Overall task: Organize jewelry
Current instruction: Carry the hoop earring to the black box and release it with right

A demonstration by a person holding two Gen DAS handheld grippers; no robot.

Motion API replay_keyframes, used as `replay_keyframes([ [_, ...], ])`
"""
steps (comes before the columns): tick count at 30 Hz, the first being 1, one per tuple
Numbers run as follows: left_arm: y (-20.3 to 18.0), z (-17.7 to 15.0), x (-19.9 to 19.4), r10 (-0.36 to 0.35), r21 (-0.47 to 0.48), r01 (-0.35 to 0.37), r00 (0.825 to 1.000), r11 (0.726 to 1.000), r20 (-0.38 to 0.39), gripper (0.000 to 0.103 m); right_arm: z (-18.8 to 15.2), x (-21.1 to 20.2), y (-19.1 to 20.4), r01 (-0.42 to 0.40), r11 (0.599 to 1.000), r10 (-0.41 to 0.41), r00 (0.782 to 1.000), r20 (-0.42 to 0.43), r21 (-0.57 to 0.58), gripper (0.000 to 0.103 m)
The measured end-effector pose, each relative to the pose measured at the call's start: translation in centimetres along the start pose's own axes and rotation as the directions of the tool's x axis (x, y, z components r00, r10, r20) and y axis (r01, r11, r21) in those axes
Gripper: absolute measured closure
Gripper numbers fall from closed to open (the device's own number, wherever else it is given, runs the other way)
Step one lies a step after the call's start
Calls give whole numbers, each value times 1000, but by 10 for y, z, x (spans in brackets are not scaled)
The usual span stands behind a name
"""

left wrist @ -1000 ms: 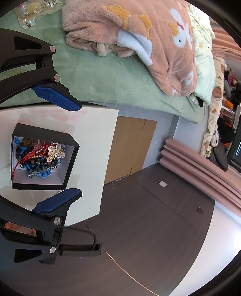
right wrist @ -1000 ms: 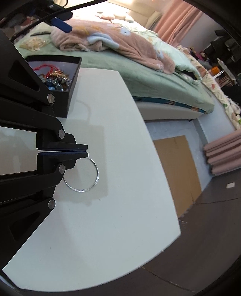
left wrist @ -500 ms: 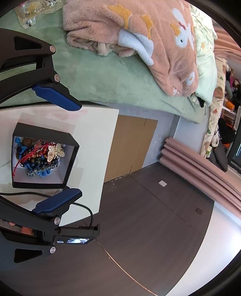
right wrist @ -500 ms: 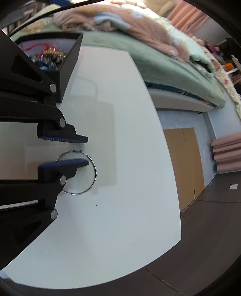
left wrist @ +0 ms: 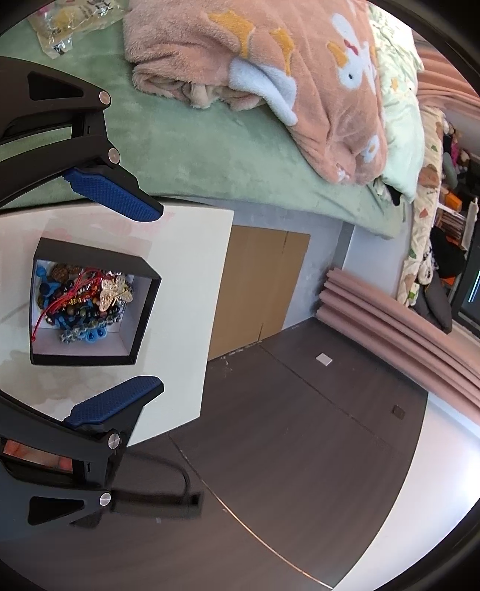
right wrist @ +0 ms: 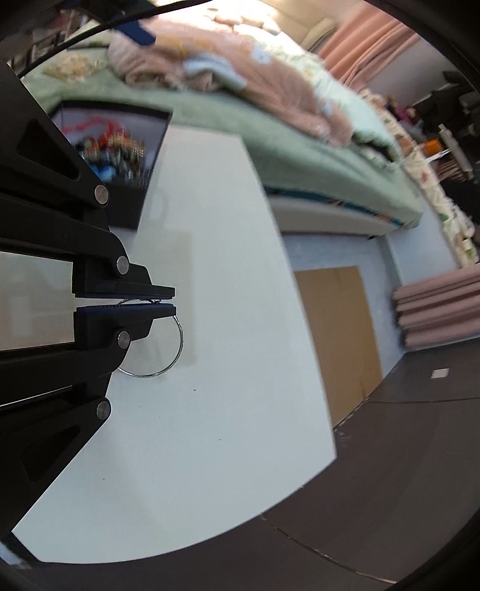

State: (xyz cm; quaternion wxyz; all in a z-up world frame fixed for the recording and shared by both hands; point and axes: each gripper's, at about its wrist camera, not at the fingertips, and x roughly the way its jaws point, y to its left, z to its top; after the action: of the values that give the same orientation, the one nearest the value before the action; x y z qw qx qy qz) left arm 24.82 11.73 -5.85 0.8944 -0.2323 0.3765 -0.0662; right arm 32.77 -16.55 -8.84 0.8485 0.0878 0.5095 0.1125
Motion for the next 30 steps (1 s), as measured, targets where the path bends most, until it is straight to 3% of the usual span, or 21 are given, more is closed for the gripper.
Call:
replay_keyframes([
  [8,0,1,-14,15,-8,-15,1000,1000,15,17,-2,-50,27,-156,987,158,981,111,-21,100],
  [13,4,4,-34,-8,-51,9,1000,999,29,17,-4,-58,51,-249,967,253,960,118,-53,100],
  [17,0,2,-49,20,-37,-18,998,999,66,10,-13,-61,80,-324,940,334,937,102,-104,100],
  [19,1,1,-54,19,-48,-15,997,999,73,9,-17,-59,91,-310,943,321,942,92,-118,98],
  [20,2,1,-54,19,-50,-16,997,999,71,7,-19,-58,97,-281,951,294,952,87,-131,94],
  [21,2,0,-55,23,-50,-20,998,999,66,7,-21,-58,98,-273,952,286,954,85,-139,76],
  [22,1,0,-56,28,-46,-26,998,999,53,7,-23,-61,99,-274,950,289,952,96,-149,50],
  [24,-3,-2,-60,26,-38,-25,999,999,44,7,-28,-72,94,-267,952,290,945,150,-152,35],
  [30,-15,-14,-73,50,13,-51,996,999,73,6,-35,-93,62,-291,953,301,936,181,-81,35],
])
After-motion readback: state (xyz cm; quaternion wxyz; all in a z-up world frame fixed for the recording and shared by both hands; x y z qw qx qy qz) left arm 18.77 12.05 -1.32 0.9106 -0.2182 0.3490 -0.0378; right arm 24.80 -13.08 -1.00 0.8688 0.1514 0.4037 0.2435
